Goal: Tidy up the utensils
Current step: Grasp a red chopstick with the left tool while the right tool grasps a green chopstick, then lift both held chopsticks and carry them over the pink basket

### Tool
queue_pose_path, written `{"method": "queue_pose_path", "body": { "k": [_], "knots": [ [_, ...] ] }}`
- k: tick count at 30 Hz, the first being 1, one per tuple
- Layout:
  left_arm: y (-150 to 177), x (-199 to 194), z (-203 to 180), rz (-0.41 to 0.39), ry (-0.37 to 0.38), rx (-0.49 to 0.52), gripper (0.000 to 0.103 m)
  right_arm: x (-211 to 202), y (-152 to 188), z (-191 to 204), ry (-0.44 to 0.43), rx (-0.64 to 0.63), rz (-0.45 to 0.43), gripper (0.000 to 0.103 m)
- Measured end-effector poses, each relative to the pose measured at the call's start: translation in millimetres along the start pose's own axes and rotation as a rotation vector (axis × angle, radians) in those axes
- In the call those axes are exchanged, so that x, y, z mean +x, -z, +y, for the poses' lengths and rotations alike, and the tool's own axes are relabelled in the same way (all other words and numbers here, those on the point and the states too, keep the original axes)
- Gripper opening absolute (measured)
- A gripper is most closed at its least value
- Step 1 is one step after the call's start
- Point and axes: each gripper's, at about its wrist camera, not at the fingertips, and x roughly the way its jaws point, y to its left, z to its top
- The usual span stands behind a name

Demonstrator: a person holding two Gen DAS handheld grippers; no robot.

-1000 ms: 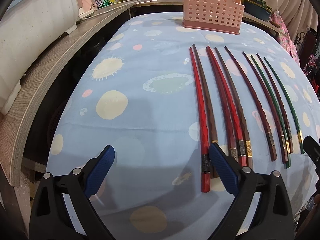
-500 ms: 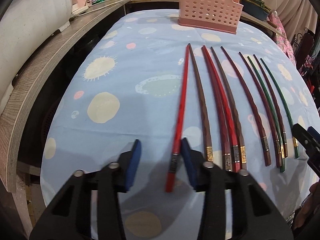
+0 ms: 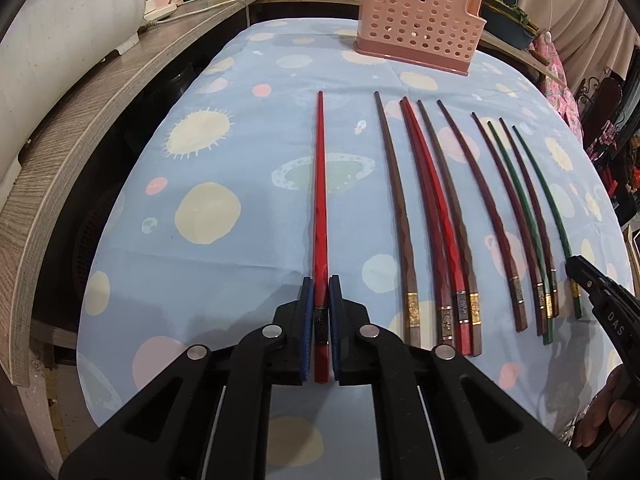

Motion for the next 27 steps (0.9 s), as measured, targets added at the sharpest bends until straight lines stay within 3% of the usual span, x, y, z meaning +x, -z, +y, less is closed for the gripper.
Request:
{"method": "queue_pose_path", "body": {
  "k": [15, 21, 24, 25, 27],
  "knots": [
    [8.4, -2.7, 8.4, 0.009, 0.015, -0.018, 0.007, -5.6, 11.4, -3.2, -0.009, -0.011, 0.005, 0.007],
    [18.2, -2.5, 10.9, -0.004, 0.025, -0.028, 0.014, -8.0, 17.7, -1.4, -0.003, -0.017, -0.005, 0.008],
    [18.9, -2.3, 10.7, -0.009, 0.026, -0.018, 0.014, -8.2, 17.7, -0.9, -0.003, -0.024, -0.003, 0.008],
    [18.5, -2.4, 11.1, -0.006, 0.04, -0.017, 0.008, -8.5, 17.6, -1.3, -0.005, -0.023, 0.0, 0.008],
    [17.6, -2.7, 12.9, 0.005, 0.06, -0.024, 0.007, -10.5, 16.8, -2.7, -0.013, -0.018, 0.005, 0.007]
  ]
}}
